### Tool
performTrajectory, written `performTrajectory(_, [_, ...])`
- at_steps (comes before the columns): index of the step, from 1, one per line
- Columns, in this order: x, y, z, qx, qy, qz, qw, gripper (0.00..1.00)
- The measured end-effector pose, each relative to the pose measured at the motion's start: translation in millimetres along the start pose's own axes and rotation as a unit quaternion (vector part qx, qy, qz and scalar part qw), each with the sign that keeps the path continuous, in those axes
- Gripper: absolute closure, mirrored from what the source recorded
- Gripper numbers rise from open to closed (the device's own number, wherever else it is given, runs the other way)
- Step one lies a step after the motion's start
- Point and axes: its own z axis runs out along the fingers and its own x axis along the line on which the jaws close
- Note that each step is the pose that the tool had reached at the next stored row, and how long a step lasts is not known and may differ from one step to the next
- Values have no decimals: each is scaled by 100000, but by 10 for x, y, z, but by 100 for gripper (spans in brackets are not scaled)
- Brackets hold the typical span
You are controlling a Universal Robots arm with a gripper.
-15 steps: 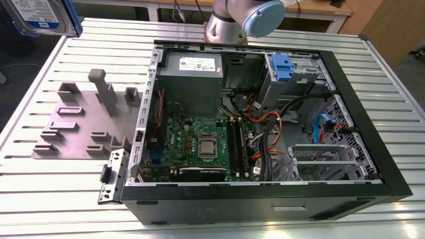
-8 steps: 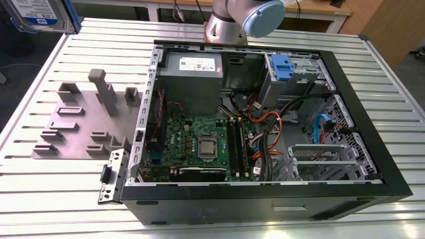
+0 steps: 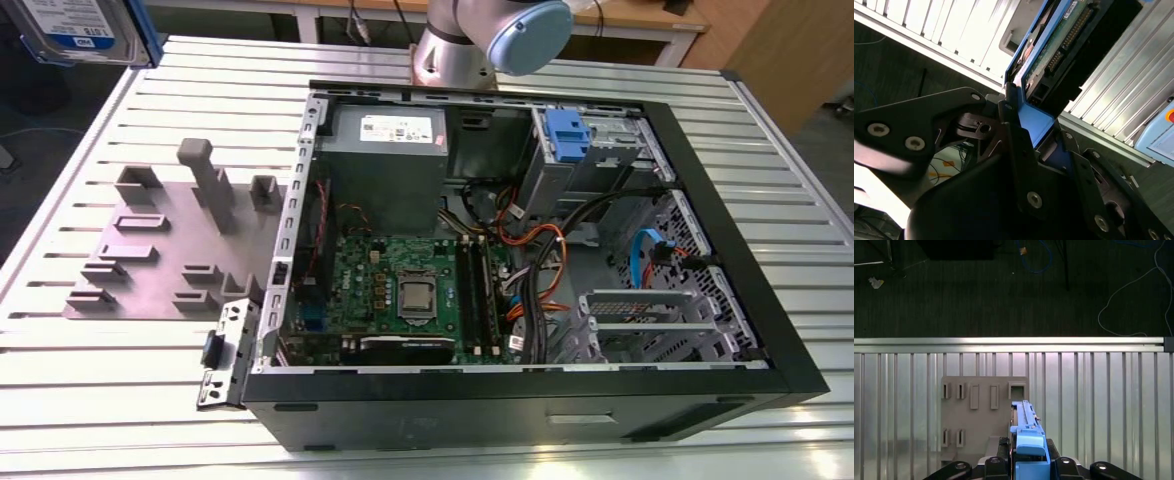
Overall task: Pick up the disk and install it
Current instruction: 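Pick up the disk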
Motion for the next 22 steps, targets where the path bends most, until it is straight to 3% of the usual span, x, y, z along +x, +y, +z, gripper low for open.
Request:
performTrajectory(4, [8, 0, 0, 3, -5, -11, 100000, 64])
performTrajectory(10, [76, -4, -2, 0, -4, -6, 100000, 64])
performTrajectory(18, [76, -88, -2, 4, -5, -5, 100000, 64])
performTrajectory(22, [97, -96, -2, 0, -3, -4, 100000, 64])
